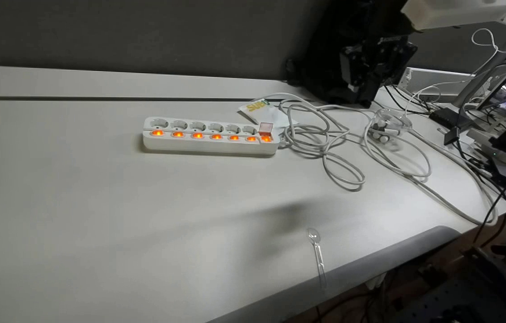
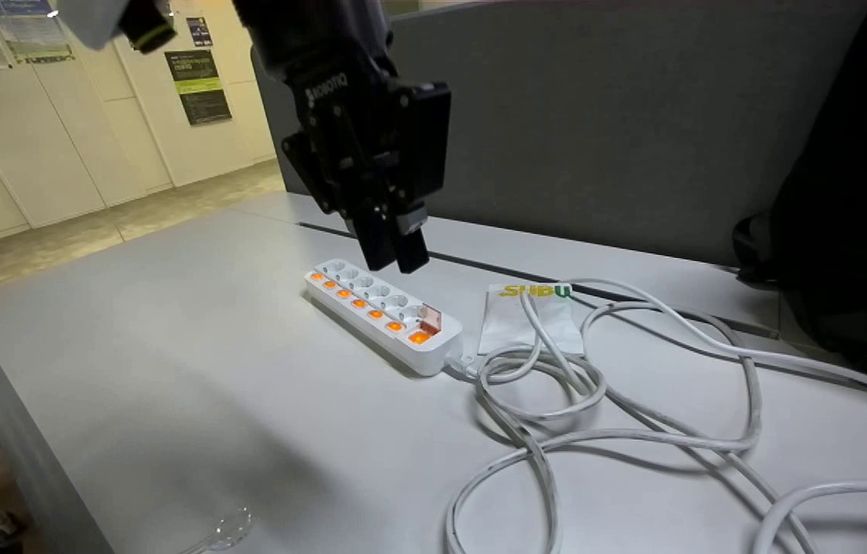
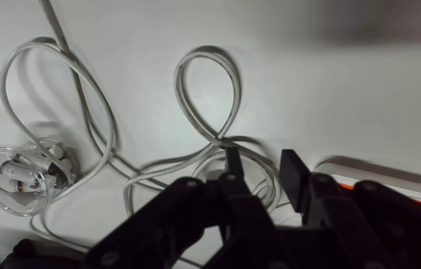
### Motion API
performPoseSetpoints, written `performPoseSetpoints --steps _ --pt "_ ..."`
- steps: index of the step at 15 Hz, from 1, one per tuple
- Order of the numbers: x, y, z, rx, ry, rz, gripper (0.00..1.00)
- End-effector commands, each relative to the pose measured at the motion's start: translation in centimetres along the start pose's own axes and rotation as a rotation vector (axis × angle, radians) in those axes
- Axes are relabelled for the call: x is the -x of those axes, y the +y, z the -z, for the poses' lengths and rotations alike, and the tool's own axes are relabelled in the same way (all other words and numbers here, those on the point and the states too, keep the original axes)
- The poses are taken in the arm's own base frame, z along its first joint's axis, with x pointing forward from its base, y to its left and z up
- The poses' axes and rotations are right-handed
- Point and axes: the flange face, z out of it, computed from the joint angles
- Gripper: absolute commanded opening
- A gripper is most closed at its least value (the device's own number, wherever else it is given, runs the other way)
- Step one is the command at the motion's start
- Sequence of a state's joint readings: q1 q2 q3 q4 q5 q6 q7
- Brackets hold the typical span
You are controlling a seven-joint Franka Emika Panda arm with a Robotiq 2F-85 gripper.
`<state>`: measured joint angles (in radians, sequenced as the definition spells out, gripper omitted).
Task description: Turn off the second switch from the right
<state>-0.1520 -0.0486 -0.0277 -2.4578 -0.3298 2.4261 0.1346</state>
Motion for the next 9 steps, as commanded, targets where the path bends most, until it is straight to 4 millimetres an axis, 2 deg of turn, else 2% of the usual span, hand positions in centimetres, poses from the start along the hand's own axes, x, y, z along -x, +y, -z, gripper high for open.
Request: performPoseSetpoints --steps 1,3,9 --pt "-2.6 -1.3 -0.8 -0.003 -0.012 -0.013 0.05" --pt "-3.4 -2.2 -1.2 -0.024 -0.021 0.0 0.0" --pt "-4.8 -5.3 -2.1 -0.167 -0.024 -0.014 0.0"
